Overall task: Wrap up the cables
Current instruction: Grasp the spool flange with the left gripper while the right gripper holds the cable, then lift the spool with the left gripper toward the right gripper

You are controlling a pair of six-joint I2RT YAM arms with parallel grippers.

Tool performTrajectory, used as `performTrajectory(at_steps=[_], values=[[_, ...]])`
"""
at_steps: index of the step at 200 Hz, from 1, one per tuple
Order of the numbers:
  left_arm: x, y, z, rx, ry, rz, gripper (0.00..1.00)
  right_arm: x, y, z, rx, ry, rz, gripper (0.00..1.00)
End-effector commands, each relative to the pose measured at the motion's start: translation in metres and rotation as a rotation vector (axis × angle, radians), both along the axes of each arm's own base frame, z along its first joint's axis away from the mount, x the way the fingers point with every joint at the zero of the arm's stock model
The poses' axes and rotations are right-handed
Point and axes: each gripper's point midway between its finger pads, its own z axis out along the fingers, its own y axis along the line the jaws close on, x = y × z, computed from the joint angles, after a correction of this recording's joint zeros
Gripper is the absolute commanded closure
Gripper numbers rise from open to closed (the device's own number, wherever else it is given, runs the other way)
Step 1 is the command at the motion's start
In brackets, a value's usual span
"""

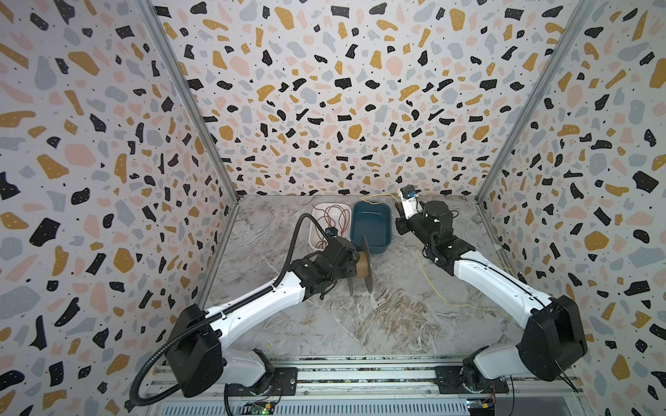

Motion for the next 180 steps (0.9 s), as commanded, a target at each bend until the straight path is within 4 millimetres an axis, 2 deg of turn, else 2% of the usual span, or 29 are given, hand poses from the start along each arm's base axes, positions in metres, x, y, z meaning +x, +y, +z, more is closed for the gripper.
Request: performTrajectory(at_steps=[1, 54, 72, 81, 121, 150, 180], values=[[0.007, 0.003, 0.008, 0.052, -0.031, 0.02, 0.66, -0.009, -0.007, 0.026, 0.05, -0.053, -0.004, 1.0], [0.015, 0.004, 0.004, 0.127, -0.045, 0.014, 0.84, -0.009, -0.008, 0.027, 0.049, -0.054, -0.005, 1.0], [0.018, 0.005, 0.008, 0.162, -0.065, 0.003, 0.92, -0.011, -0.008, 0.027, 0.052, -0.059, -0.001, 1.0], [0.02, 0.007, 0.011, 0.192, -0.079, -0.006, 1.0, -0.011, -0.009, 0.026, 0.055, -0.06, -0.001, 1.0], [0.027, 0.02, 0.02, 0.401, -0.148, -0.105, 1.0, -0.012, -0.007, 0.024, 0.083, -0.062, 0.027, 1.0], [0.022, 0.015, 0.034, 0.489, -0.197, -0.271, 1.0, -0.014, -0.004, 0.025, 0.088, -0.056, 0.044, 1.0], [0.02, 0.024, 0.038, 0.604, -0.212, -0.401, 1.0, -0.02, 0.0, 0.026, 0.093, -0.067, 0.085, 1.0]])
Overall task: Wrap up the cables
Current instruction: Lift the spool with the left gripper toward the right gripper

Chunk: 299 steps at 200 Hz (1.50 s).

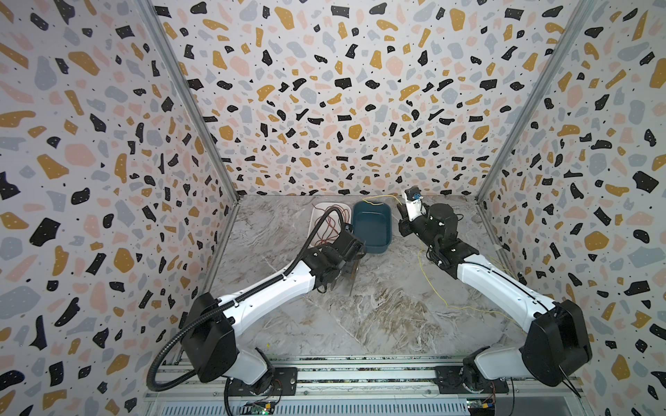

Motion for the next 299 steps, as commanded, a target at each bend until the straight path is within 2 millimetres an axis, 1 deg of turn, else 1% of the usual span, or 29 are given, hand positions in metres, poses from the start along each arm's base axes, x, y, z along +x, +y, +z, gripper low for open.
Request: performTrajectory(at_steps=[1, 15, 42, 58, 76, 94, 111, 122, 135, 170, 182, 198, 208, 226, 243, 262, 277, 299], values=[[0.005, 0.004, 0.033, 0.085, -0.076, -0.14, 1.0, -0.011, 0.001, 0.026, 0.052, -0.06, 0.036, 1.0], [0.008, 0.01, 0.033, 0.088, -0.082, -0.18, 1.0, -0.012, -0.001, 0.024, 0.057, -0.062, 0.033, 1.0], [0.021, 0.023, 0.037, -0.064, -0.103, -0.217, 1.0, -0.014, 0.002, 0.023, 0.057, -0.053, 0.051, 1.0], [0.024, 0.022, 0.042, -0.057, -0.136, -0.262, 1.0, -0.015, 0.001, 0.022, 0.049, -0.05, 0.051, 1.0], [0.028, 0.018, 0.041, -0.036, -0.127, -0.301, 1.0, -0.016, 0.001, 0.021, 0.043, -0.05, 0.052, 1.0], [0.034, 0.011, 0.036, -0.089, -0.079, -0.338, 1.0, -0.016, 0.001, 0.019, 0.039, -0.044, 0.053, 1.0], [0.032, 0.0, 0.033, -0.141, -0.027, -0.392, 1.0, -0.017, 0.001, 0.017, 0.037, -0.038, 0.055, 1.0], [0.031, -0.005, 0.033, -0.154, -0.022, -0.411, 1.0, -0.017, 0.001, 0.016, 0.033, -0.035, 0.053, 1.0], [0.034, -0.005, 0.031, -0.155, -0.03, -0.405, 1.0, -0.017, 0.0, 0.016, 0.026, -0.035, 0.053, 1.0], [0.041, 0.002, 0.016, -0.092, -0.018, -0.384, 1.0, -0.019, 0.0, 0.012, 0.02, -0.032, 0.054, 1.0], [0.043, 0.004, 0.015, -0.071, -0.023, -0.378, 1.0, -0.019, 0.001, 0.011, 0.021, -0.03, 0.06, 1.0], [0.046, 0.004, 0.016, -0.063, -0.024, -0.371, 0.91, -0.019, 0.002, 0.009, 0.021, -0.028, 0.069, 1.0], [0.046, 0.004, 0.017, -0.063, -0.022, -0.369, 0.83, -0.019, 0.003, 0.007, 0.02, -0.025, 0.07, 1.0], [0.047, 0.005, 0.02, -0.064, -0.031, -0.36, 0.72, -0.021, 0.006, 0.007, 0.022, -0.023, 0.092, 1.0], [0.046, 0.007, 0.026, -0.073, -0.045, -0.351, 0.54, -0.024, 0.01, 0.01, 0.023, -0.02, 0.121, 1.0], [0.044, 0.009, 0.034, -0.082, -0.065, -0.34, 0.5, -0.029, 0.015, 0.012, 0.017, -0.003, 0.161, 1.0], [0.041, 0.012, 0.039, -0.094, -0.077, -0.324, 0.39, -0.035, 0.022, 0.011, 0.002, 0.029, 0.215, 1.0], [0.035, 0.02, 0.045, -0.116, -0.086, -0.287, 0.32, -0.049, 0.033, 0.005, -0.008, 0.085, 0.317, 1.0]])
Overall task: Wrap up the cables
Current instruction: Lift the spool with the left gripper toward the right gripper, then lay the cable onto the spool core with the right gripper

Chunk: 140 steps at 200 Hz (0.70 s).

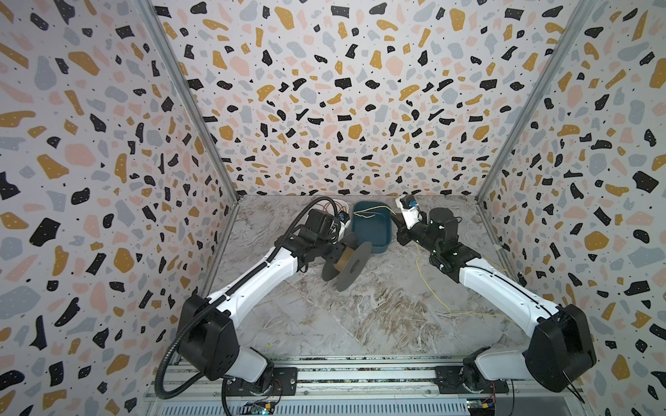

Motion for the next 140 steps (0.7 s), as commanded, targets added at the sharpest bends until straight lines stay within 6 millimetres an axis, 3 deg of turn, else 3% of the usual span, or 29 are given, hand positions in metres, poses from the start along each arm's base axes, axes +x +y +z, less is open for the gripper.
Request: performTrajectory(at_steps=[1, 31, 64, 94, 140], values=[[-0.003, 0.009, 0.024, -0.051, -0.057, 0.054, 0.32, -0.021, 0.012, 0.024, 0.014, 0.008, 0.126, 1.0], [-0.017, 0.025, 0.027, -0.082, -0.059, 0.128, 0.17, -0.041, 0.02, 0.026, 0.028, 0.042, 0.225, 1.0], [-0.04, 0.035, 0.02, -0.107, -0.004, 0.154, 0.16, -0.06, 0.034, 0.017, 0.01, 0.13, 0.365, 1.0], [-0.053, 0.038, 0.035, -0.179, -0.05, 0.148, 0.13, -0.072, 0.049, 0.014, 0.043, 0.175, 0.495, 1.0], [-0.06, 0.04, 0.053, -0.182, -0.101, 0.108, 0.11, -0.06, 0.06, -0.007, -0.025, 0.228, 0.548, 1.0]])
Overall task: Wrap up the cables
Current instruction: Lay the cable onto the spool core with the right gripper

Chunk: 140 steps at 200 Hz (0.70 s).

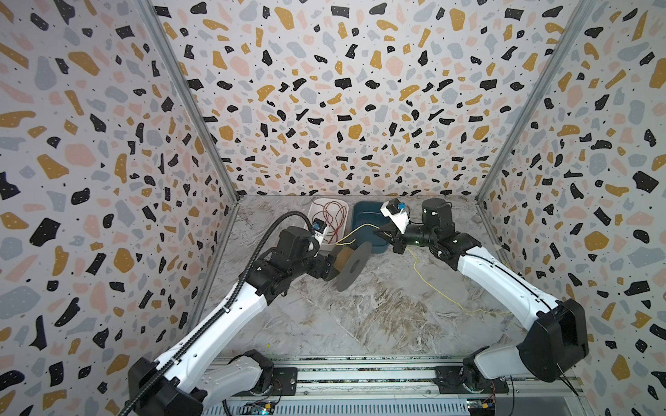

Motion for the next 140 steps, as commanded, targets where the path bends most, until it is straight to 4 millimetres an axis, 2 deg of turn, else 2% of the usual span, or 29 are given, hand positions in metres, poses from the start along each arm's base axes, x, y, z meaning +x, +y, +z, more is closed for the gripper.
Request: performTrajectory(at_steps=[1, 49, 73, 110, 140], values=[[0.0, -0.003, 0.012, -0.015, -0.036, -0.027, 0.11, -0.004, 0.007, 0.001, -0.024, 0.013, 0.08, 1.0], [0.005, -0.013, 0.019, 0.02, -0.044, -0.1, 0.12, 0.002, 0.016, -0.024, -0.106, 0.091, 0.162, 1.0], [0.011, -0.02, 0.014, 0.003, -0.037, -0.123, 0.12, 0.005, 0.015, -0.035, -0.15, 0.099, 0.14, 1.0], [0.022, -0.033, 0.003, -0.014, -0.023, -0.148, 0.13, 0.005, 0.019, -0.039, -0.164, 0.152, 0.165, 1.0], [0.03, -0.041, -0.005, -0.024, -0.019, -0.163, 0.17, 0.007, 0.024, -0.05, -0.18, 0.204, 0.184, 1.0]])
